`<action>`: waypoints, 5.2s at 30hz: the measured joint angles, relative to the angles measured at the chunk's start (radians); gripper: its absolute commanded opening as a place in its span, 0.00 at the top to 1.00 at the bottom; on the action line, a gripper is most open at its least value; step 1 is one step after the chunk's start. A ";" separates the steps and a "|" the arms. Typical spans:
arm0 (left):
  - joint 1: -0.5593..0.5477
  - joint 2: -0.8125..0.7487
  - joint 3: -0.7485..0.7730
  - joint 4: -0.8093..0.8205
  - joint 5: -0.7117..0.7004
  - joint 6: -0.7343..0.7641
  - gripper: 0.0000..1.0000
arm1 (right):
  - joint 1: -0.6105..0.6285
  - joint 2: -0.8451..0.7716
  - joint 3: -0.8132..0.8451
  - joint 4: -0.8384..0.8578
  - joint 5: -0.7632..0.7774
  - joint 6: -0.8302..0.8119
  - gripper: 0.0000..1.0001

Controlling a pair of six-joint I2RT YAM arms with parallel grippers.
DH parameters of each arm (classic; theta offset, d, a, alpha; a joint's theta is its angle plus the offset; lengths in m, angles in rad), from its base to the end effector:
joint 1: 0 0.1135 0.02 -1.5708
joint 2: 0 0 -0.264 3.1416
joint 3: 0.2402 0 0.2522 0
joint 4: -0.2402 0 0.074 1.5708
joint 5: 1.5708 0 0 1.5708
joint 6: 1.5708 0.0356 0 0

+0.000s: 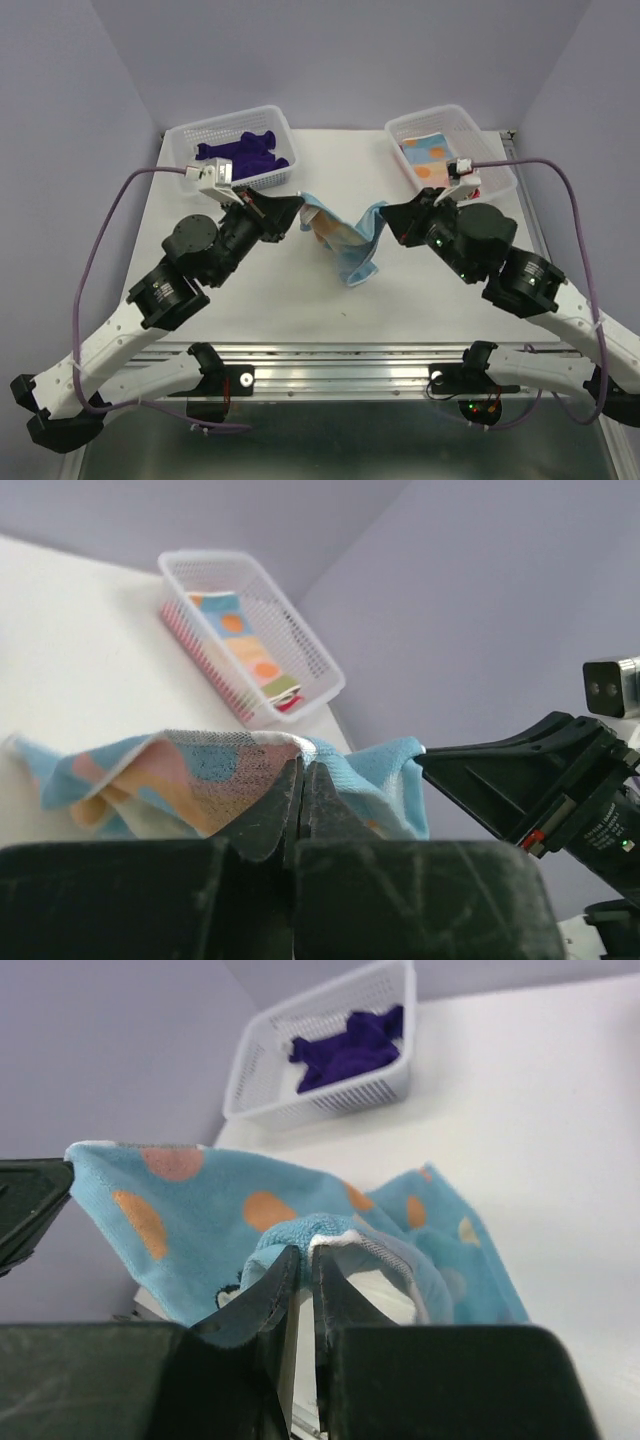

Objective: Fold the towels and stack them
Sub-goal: Flatten out the crumpled towel, then fold the towel

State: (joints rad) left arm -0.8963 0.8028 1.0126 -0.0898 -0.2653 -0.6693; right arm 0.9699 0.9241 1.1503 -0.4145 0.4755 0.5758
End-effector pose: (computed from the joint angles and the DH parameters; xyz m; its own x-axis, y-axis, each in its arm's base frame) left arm 0.1142 -0.1279 0.4261 -0.3081 -0.5734 -0.7591 0.5100 0.5741 -0.6406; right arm 0.1209 0.1475 0.4178 -0.3496 0.3462 -0.8706 -0.3442 0.8168 0.4630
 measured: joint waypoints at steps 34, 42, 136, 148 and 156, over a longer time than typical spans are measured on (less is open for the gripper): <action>0.002 0.008 0.108 0.132 0.122 0.050 1.00 | -0.001 0.060 0.343 -0.074 0.018 -0.167 0.99; 0.195 0.258 0.089 0.190 0.101 0.039 1.00 | -0.054 0.192 0.190 0.051 0.306 -0.286 0.99; 0.307 0.198 -0.705 0.568 0.362 -0.098 1.00 | -0.539 0.064 -0.465 0.000 -0.602 0.031 0.99; 0.248 0.233 -0.822 0.557 0.365 -0.169 0.97 | -0.523 0.060 -0.655 0.008 -0.705 0.061 0.77; 0.248 0.299 -0.823 0.492 0.371 -0.215 0.31 | -0.523 0.037 -0.721 0.016 -0.739 0.079 0.25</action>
State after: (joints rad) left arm -0.6483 1.1023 0.1894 0.4019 0.1059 -0.8845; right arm 0.4469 0.9615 0.4290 -0.3988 -0.2630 0.6544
